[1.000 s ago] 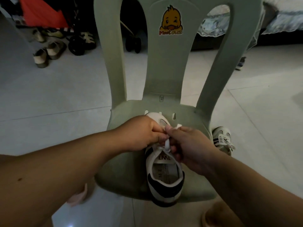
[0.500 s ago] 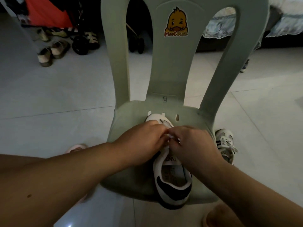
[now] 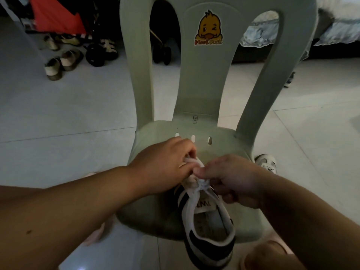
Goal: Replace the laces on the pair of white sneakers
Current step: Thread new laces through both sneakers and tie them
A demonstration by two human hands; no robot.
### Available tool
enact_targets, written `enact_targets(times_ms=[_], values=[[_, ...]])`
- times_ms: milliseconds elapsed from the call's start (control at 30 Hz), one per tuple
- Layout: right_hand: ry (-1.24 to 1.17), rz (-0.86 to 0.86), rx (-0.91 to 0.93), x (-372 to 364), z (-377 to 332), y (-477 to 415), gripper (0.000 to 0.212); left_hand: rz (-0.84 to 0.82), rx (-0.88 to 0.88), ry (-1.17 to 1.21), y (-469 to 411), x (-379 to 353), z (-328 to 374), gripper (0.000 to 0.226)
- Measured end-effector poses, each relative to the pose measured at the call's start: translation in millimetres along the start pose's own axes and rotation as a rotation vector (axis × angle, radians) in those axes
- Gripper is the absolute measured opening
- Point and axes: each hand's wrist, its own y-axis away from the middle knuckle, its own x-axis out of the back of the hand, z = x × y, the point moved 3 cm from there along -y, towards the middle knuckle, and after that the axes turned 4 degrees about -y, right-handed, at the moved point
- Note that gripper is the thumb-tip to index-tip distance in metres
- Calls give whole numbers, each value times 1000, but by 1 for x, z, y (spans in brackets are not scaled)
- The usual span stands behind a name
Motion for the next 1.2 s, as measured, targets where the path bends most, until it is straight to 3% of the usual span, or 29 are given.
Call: enact_targets(times_ms=[233,333,467,533,600,733,800,1033,1200], values=[[-576,40,-76,1,4,-16,27,116,62,57,3,2,-1,35],[-714,-5,-122,-1,0,-16,22,173,80,36,0,6,4,36],[-810,-10,-160,-5,-1,-17,36,182,70,-1,-5,8,4,32],[-819,-1,-158,-5,1,-19,43,185,60,-53,-6,10,3,23],[-749,42,-115,-6,0,-19,41,145,29,-134,-8,9,4,28],[-226,363,134,4,-4,-19,17,37,-47,-258,-8,5,6,31],[-120,428,217,7,-8,-20,11,20,-89,-203,-6,6,7,23],[-267,343,252,7,-8,-24,11,-97,-112,-88,-2,8,-1,23],[-520,239,241,9,-9,-30,6,-114,-79,-57,-4,8,-7,24]])
